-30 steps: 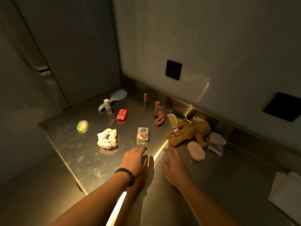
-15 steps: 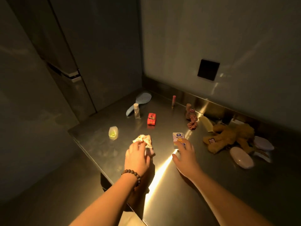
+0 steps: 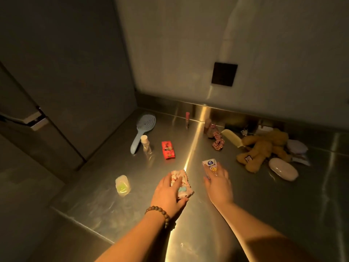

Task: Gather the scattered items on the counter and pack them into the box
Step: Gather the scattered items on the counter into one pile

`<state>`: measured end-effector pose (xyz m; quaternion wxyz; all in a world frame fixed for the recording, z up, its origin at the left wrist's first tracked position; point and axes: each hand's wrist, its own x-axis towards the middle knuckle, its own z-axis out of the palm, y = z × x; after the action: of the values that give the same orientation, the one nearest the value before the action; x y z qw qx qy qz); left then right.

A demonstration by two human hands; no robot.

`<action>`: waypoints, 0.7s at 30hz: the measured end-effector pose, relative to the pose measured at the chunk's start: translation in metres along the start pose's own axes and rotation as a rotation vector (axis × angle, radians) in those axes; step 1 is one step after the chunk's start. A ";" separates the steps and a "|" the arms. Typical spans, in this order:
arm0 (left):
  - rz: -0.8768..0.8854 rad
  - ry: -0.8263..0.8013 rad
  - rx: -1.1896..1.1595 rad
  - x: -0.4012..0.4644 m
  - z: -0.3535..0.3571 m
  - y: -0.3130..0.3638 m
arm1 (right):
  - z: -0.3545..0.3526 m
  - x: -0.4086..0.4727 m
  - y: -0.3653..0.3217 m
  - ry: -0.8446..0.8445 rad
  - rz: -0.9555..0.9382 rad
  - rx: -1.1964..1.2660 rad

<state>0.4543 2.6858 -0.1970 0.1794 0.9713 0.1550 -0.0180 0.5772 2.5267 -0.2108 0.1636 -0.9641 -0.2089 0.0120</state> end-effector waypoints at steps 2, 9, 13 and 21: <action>0.044 0.008 -0.031 0.010 -0.003 0.009 | -0.004 0.006 0.002 0.021 0.020 0.043; 0.067 -0.001 -0.123 0.058 -0.001 0.045 | -0.032 0.041 0.034 0.135 0.013 0.147; 0.085 0.030 -0.125 0.094 -0.003 0.068 | -0.062 0.088 0.067 0.202 0.022 0.131; 0.080 0.098 -0.170 0.155 0.001 0.104 | -0.079 0.191 0.106 0.046 -0.058 0.046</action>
<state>0.6333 2.6390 -0.1759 0.2539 0.9577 0.1256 0.0501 0.8014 2.4886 -0.1610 0.1909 -0.9537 -0.2324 -0.0103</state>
